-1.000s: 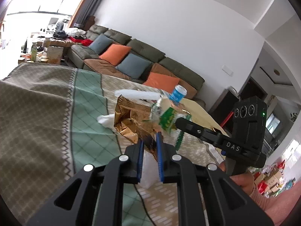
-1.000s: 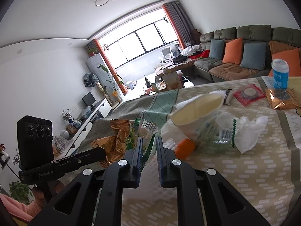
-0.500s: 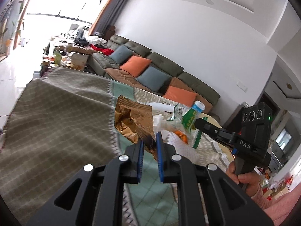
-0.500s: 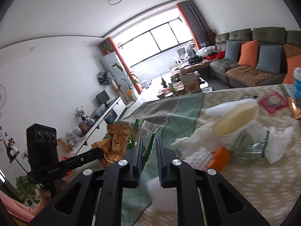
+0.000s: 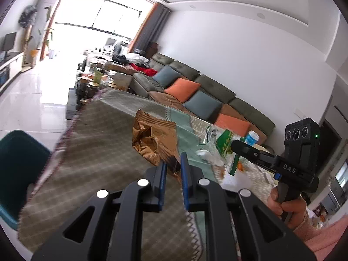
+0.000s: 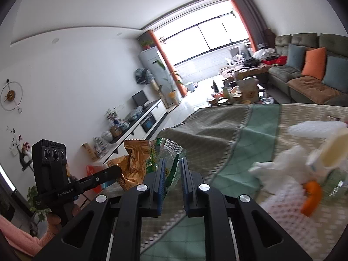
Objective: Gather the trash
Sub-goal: 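Carry wrapper and bag to the teal bin and open both grippers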
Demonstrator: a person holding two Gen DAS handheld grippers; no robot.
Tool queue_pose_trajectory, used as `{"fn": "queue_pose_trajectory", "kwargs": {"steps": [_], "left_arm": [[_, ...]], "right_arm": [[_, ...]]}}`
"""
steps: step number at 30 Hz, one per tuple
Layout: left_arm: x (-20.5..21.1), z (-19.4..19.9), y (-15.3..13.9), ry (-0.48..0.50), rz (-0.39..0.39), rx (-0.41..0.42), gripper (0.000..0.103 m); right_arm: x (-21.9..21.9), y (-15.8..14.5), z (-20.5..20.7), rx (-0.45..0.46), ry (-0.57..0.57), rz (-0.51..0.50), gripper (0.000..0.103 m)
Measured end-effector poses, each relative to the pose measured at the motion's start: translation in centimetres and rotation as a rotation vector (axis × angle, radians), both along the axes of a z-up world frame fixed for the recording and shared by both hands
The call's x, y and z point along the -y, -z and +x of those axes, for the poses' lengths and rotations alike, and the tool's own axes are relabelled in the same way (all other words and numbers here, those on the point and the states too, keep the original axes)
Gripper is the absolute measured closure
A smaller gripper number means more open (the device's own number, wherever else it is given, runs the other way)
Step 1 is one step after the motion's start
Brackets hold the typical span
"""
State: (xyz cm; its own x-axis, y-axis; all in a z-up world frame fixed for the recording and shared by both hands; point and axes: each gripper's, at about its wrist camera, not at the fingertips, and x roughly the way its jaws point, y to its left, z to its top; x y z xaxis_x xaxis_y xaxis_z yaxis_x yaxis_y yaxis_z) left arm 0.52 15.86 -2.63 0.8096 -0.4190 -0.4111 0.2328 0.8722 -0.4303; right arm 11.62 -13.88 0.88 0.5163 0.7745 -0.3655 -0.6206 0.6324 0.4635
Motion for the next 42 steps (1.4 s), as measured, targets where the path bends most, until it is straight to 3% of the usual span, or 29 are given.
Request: {"fn": "queue_pose_trajectory", "kwargs": {"steps": [14, 27, 42], "left_arm": [[-7.4, -4.3, -1.1, -0.227, 0.019, 0.000, 0.089], [-13.5, -7.8, -0.1, -0.419, 0.025, -0.050, 0.089], [-17.3, -6.7, 2.7, -0.528, 0.025, -0.155, 0.089]], "right_arm": [[-8.9, -0.1, 0.8, -0.004, -0.192, -0.027, 0.089], [-16.9, 0.4, 1.5, -0.014, -0.347, -0.083, 0.089], [-23.3, 1.6, 2.5, -0.047, -0.391, -0.172, 0.089]]}}
